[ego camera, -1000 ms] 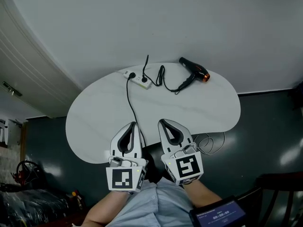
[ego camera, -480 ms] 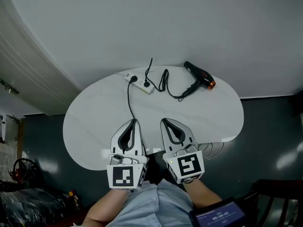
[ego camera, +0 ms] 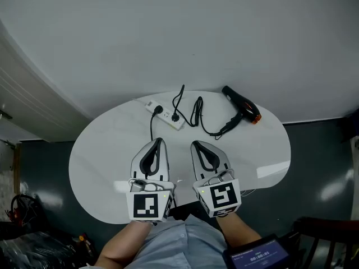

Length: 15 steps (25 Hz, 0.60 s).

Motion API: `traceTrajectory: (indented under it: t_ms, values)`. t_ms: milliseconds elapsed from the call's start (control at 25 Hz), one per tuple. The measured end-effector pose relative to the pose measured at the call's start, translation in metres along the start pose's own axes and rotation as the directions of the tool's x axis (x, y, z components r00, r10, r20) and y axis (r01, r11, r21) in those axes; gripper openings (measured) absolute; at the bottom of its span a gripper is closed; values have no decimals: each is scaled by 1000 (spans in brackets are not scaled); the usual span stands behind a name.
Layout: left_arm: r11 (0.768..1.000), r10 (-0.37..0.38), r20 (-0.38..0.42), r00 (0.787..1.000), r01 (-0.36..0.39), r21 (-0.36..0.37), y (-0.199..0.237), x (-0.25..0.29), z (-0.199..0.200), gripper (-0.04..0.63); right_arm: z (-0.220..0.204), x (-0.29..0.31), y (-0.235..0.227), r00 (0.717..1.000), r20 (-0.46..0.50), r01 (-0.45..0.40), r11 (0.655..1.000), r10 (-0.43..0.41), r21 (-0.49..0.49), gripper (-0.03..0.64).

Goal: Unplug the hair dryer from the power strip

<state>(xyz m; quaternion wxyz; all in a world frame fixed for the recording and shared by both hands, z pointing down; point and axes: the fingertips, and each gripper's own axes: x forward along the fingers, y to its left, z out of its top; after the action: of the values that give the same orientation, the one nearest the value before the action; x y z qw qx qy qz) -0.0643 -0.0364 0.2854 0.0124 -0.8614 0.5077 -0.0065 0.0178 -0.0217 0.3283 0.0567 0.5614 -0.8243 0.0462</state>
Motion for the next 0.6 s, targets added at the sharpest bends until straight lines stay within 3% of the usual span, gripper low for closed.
traceTrajectory:
  t_ms: [400, 600]
  values:
    - [1000, -12, 9, 1000, 12, -12, 26, 41, 8, -2, 5, 47, -16, 999, -35, 7, 1000, -7, -6, 3]
    - [1000, -13, -22, 1000, 12, -19, 31, 61, -6, -2, 0, 68, -32, 999, -34, -9, 1000, 9, 0, 3]
